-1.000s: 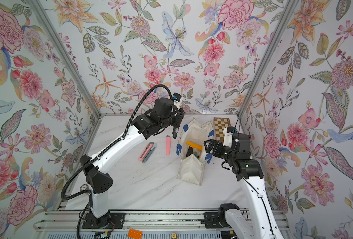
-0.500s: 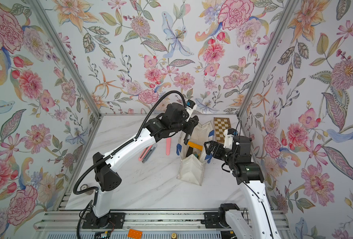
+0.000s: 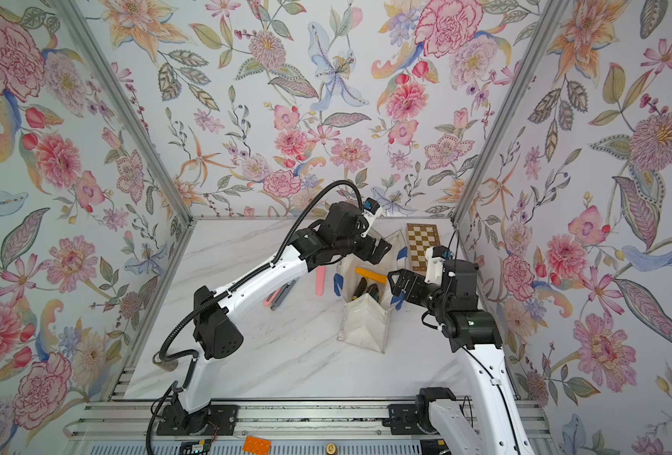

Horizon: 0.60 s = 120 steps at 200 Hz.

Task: Place the art knife into the pouch
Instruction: Place the utility knife in the pouch, then pick up the utility knife at the center of the board.

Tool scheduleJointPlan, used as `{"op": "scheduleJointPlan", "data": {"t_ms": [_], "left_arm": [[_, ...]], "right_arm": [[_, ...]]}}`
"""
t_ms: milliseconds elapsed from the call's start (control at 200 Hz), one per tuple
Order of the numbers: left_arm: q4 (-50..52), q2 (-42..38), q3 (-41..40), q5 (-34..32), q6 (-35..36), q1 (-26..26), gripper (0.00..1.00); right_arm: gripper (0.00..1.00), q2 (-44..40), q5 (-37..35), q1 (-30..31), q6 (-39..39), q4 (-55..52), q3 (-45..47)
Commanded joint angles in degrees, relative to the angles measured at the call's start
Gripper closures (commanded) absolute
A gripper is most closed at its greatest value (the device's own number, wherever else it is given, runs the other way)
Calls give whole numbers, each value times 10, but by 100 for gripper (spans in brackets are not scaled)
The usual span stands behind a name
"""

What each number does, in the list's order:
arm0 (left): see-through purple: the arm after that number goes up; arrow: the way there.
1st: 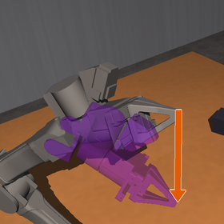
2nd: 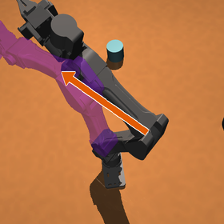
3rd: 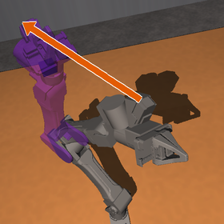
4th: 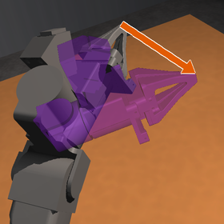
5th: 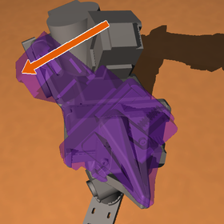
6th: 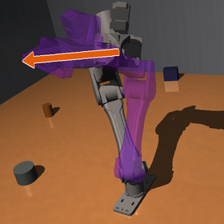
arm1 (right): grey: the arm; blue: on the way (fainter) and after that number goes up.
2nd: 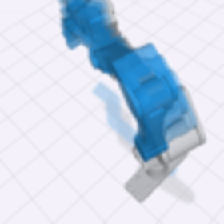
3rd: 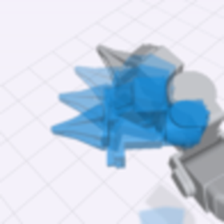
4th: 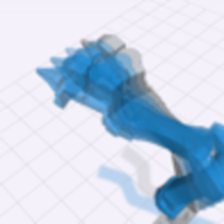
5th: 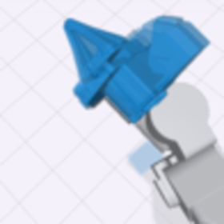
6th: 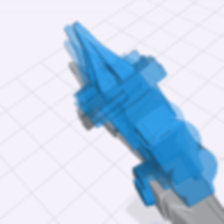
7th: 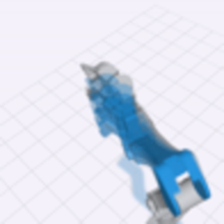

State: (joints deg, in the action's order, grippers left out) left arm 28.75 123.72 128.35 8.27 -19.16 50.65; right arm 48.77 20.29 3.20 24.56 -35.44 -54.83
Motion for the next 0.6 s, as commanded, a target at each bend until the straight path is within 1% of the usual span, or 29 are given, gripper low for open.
{"op": "scheduleJointPlan", "data": {"t_ms": [0,105,160,265,385,525,560,595], "left_arm": [[-8,-45,-16,-39,18,2,1],[-29,-87,-72,-76,21,-5,1],[-44,-113,-106,-83,18,-14,1],[-76,-173,-188,-88,5,-43,1],[-106,-247,-283,-97,-6,-74,1],[-123,-323,-387,-116,-19,-102,1],[-126,-336,-414,-119,-24,-109,1],[-128,-369,-443,-120,-31,-116,1]], "right_arm": [[1,8,-29,12,-21,-24,-34],[1,31,-91,56,-44,-55,-77],[1,44,-122,84,-53,-63,-96],[1,73,-161,134,-57,-66,-128],[1,119,-198,194,-61,-65,-169],[1,191,-236,252,-66,-65,-225],[1,211,-241,263,-69,-65,-241],[1,231,-242,274,-74,-65,-256]]}}
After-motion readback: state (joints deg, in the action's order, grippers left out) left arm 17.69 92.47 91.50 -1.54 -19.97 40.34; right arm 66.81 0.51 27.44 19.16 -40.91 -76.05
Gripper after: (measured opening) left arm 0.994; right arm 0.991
